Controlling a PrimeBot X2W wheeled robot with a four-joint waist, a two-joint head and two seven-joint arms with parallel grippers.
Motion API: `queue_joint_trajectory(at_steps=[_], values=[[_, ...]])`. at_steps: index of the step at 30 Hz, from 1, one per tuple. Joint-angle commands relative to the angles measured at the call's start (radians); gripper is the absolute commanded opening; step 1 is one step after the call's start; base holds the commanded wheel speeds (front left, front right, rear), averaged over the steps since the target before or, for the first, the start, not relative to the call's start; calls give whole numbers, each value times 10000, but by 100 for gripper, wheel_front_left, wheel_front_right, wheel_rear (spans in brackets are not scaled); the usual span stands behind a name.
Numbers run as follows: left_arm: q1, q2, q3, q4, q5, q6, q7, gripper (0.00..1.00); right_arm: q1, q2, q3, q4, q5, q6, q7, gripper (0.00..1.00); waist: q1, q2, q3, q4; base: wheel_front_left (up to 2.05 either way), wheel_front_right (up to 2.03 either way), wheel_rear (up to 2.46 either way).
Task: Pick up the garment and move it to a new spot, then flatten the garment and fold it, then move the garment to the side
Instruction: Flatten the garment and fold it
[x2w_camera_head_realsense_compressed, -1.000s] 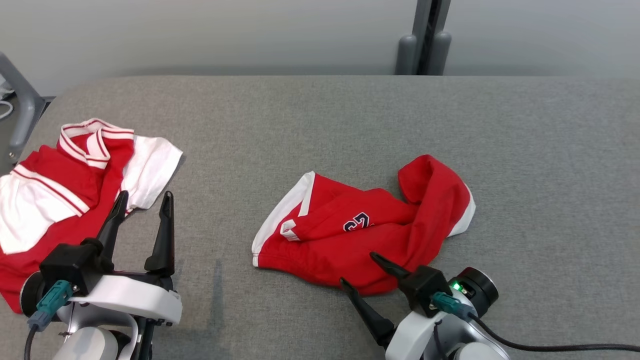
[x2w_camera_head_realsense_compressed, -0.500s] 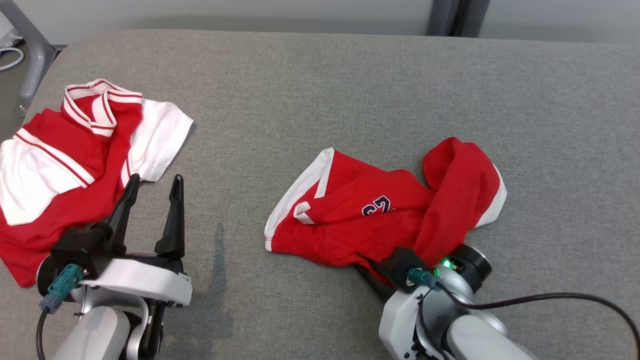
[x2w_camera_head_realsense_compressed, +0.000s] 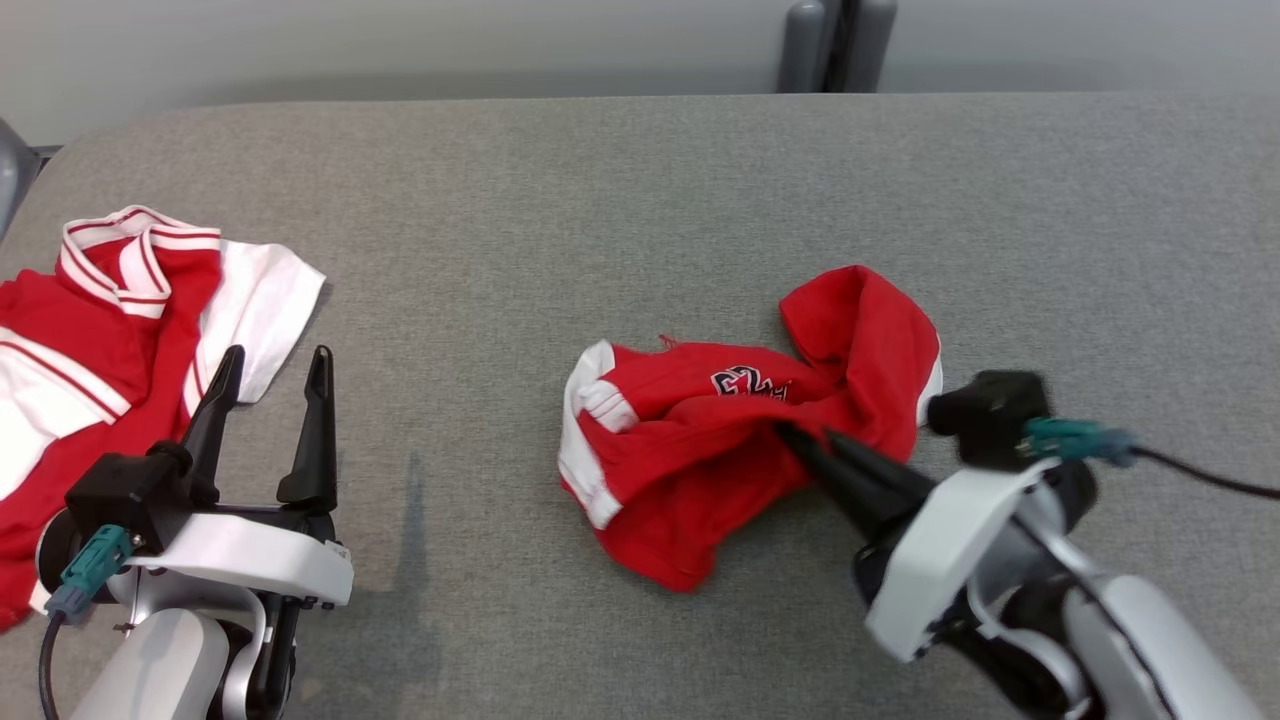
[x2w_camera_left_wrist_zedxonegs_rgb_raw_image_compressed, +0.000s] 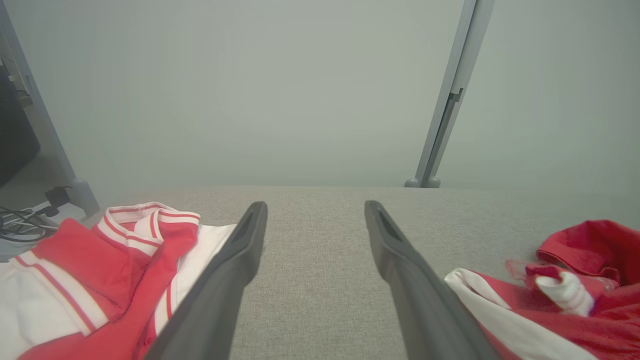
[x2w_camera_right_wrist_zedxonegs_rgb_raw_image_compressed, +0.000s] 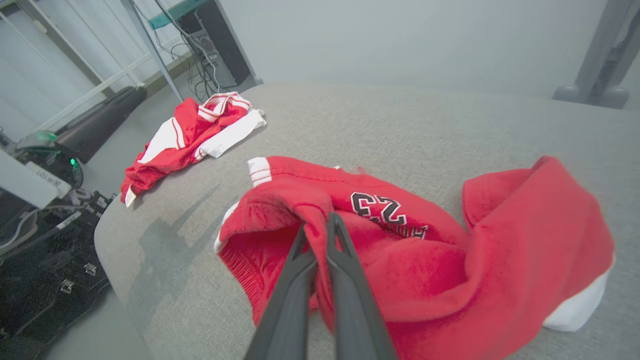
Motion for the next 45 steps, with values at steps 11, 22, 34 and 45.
queue_joint_trajectory(at_steps=[11,22,34,45], values=[[-135,165,23,-199,-41,105,60,100,439,-366,-3825,-313,898,1,529,0,0,0,161,-409,0,0,0],[-503,221,-30,-252,9,26,100,100,-678,-697,-4559,2861,1161,1,-987,0,0,0,777,-527,0,0,0],[-380,187,-120,-52,-28,45,62,100,-957,-782,-3995,5284,1231,1,-2910,100,0,0,502,-769,0,0,0],[101,301,-28,45,-147,240,49,100,273,-459,-5052,4920,-978,3,-4307,100,0,0,-432,-1018,0,0,0]])
